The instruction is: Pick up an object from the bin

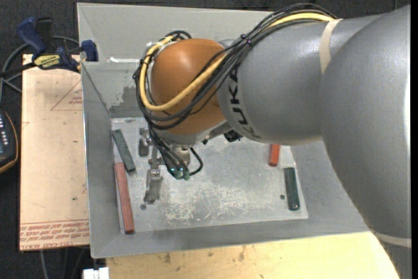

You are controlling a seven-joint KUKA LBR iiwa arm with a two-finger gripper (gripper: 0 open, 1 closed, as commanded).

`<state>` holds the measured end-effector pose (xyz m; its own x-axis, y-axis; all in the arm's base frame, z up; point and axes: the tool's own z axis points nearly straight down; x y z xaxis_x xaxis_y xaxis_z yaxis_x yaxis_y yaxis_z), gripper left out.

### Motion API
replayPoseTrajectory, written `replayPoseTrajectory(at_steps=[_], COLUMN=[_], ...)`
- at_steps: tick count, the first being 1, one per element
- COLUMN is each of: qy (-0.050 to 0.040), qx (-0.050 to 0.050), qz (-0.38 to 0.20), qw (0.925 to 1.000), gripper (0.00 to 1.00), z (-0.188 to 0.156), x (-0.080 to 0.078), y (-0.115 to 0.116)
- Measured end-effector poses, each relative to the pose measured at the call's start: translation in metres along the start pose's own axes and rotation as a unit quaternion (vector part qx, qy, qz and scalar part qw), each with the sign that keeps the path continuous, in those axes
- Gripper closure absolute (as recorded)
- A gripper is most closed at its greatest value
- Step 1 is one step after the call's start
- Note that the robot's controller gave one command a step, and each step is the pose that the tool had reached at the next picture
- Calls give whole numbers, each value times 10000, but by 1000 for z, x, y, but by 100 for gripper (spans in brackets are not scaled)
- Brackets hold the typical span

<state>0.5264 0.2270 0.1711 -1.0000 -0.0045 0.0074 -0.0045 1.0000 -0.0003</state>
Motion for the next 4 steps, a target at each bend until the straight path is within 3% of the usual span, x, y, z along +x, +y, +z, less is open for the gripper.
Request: replayPoseTrajectory(at_steps=[1,2,3,4], qy=[1,-71,-73,-74], qx=[14,-1,-38,-9], qz=[766,36,660,394], qw=[9971,10000,9978,9992], gripper=[0,0,0,0], z=[90,101,61,102], x=[12,34,-13,41], y=[-63,-139,-38,-93])
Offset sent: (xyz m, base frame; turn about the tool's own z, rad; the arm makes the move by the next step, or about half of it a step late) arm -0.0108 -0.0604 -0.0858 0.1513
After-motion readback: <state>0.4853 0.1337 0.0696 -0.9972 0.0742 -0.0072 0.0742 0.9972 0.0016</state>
